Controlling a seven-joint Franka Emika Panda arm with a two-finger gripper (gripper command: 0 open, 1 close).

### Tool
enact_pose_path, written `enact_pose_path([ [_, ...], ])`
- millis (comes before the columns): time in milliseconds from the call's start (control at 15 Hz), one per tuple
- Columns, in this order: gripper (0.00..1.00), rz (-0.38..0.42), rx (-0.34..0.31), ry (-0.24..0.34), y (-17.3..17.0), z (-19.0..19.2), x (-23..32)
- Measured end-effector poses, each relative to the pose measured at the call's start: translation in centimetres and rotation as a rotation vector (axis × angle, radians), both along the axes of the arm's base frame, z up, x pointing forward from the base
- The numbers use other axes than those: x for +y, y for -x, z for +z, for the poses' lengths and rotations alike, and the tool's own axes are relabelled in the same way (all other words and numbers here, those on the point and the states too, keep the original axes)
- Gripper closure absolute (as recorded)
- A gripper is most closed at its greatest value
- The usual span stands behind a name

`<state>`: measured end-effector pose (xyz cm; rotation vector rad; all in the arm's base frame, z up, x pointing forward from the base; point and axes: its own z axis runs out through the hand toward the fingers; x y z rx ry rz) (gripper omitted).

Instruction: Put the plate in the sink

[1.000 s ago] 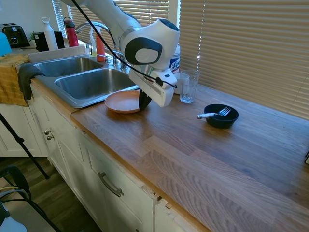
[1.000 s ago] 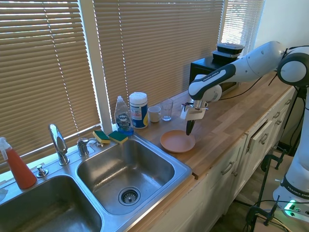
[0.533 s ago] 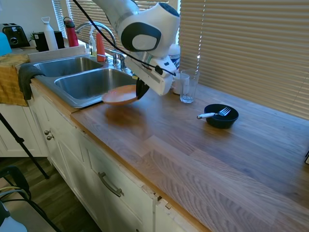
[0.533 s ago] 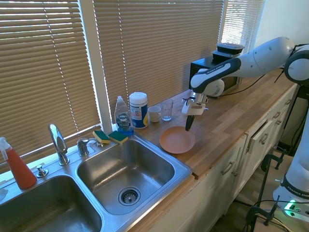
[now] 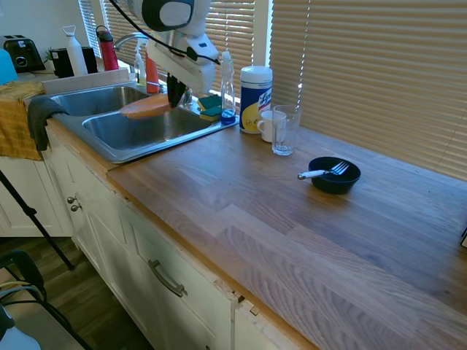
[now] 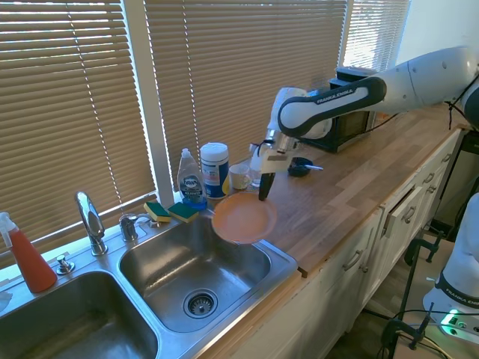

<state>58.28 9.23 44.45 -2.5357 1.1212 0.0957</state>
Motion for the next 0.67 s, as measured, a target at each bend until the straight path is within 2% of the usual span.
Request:
enact_pose_path([
  [200, 1.00, 0.014, 0.020, 0.029, -3.2, -2.1, 5.3],
  [667, 1.00, 0.047, 0.063, 0.093, -9.6, -7.0, 12.2],
])
